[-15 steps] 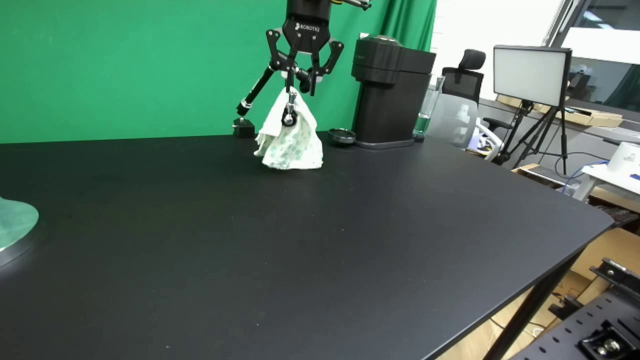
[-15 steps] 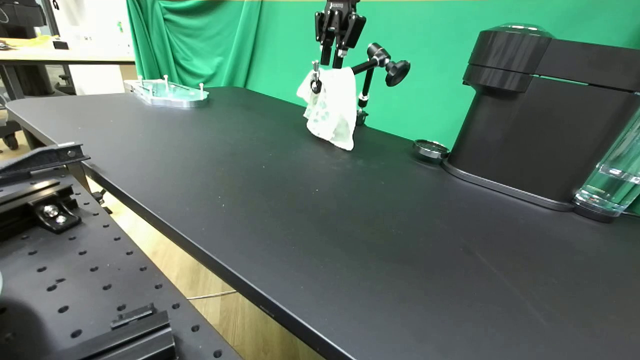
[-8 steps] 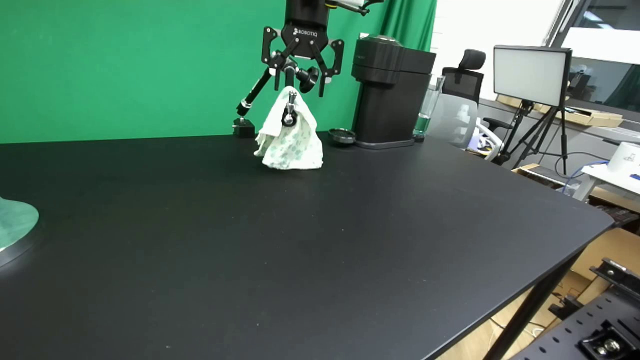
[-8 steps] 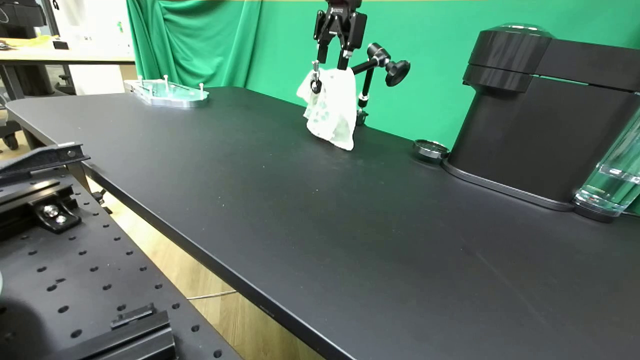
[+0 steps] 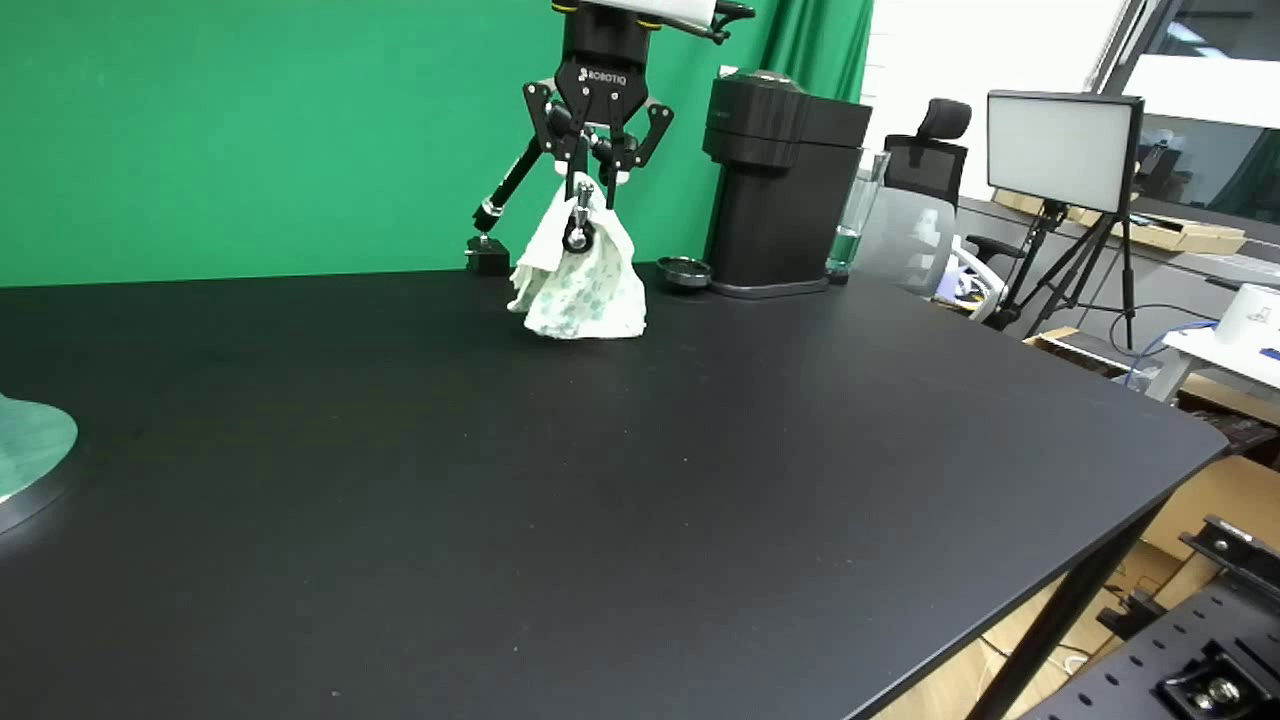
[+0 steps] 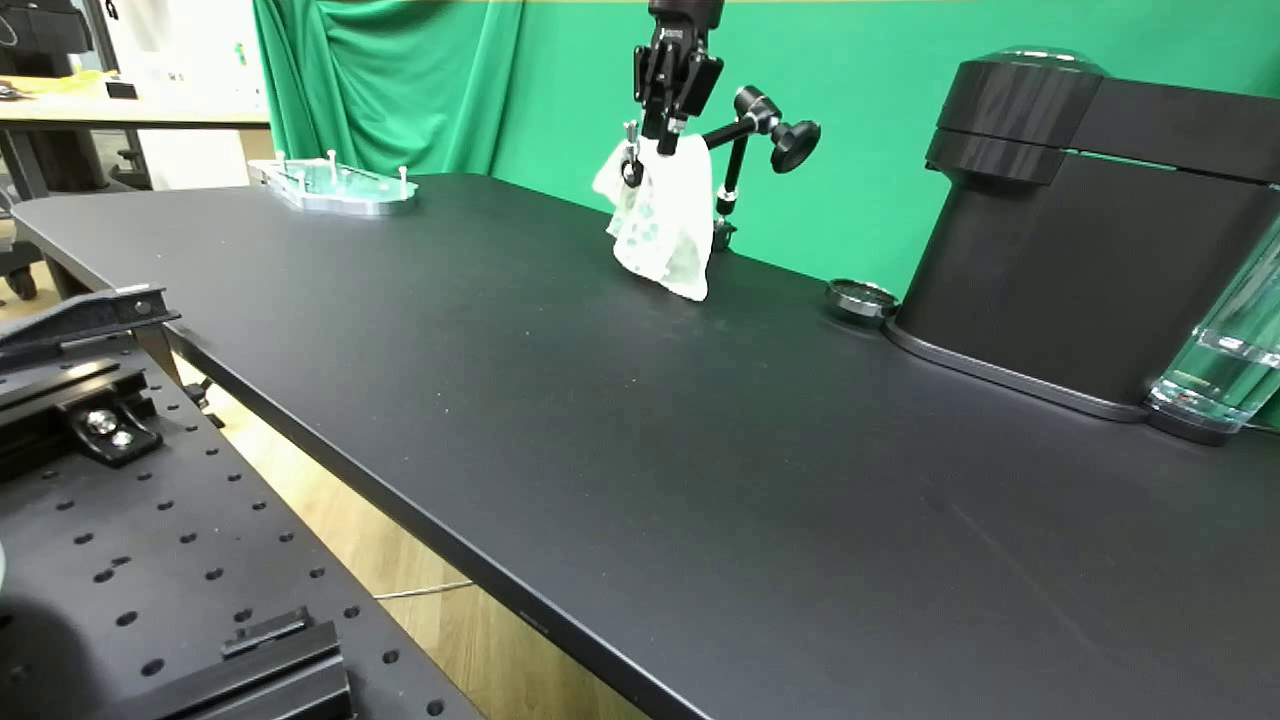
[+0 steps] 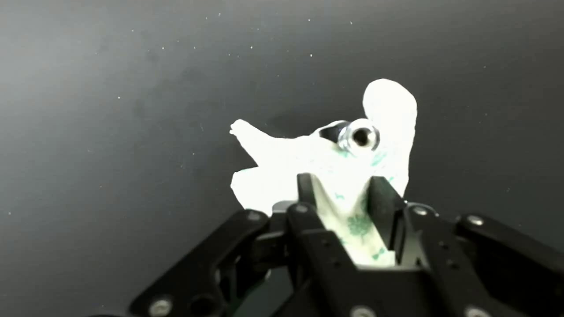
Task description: Put the towel on the table
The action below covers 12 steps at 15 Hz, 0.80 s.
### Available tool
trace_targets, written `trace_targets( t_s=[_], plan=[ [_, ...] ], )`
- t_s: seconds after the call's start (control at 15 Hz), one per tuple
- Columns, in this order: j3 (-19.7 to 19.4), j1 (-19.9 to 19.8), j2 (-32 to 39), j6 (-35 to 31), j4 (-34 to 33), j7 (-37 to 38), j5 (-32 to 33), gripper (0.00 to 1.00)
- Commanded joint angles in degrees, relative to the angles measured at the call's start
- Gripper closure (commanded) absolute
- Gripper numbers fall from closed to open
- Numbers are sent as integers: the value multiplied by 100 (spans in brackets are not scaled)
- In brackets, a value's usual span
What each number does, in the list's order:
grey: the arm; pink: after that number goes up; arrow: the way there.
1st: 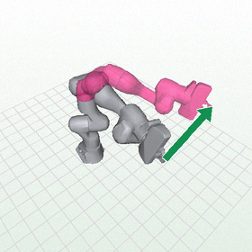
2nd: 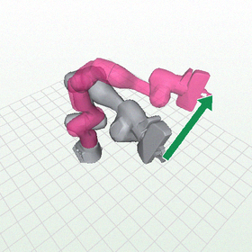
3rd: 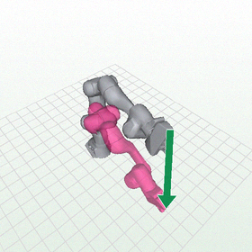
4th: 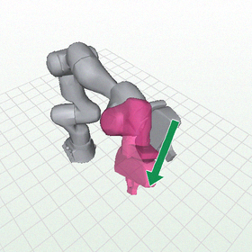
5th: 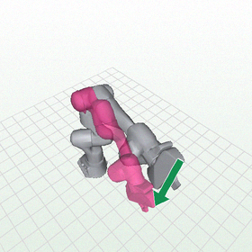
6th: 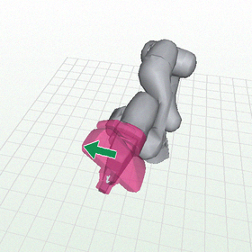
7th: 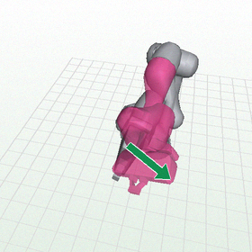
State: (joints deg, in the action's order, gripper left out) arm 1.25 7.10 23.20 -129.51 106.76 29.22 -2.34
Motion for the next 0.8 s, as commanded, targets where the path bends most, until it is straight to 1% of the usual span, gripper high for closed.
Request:
trace_targets(
  t_s=[0.0, 0.07, 0.13, 0.47, 0.73],
  plan=[
    [-84, 86, 73, 166, -238, 196, -93, 91],
    [-81, 91, 65, 164, -243, 193, -101, 98],
    [-80, 98, 56, 162, -245, 190, -103, 99],
    [-79, 98, 16, 160, -222, 168, -133, 100],
    [-96, 82, -375, 202, 64, 156, -148, 100]
  ],
)
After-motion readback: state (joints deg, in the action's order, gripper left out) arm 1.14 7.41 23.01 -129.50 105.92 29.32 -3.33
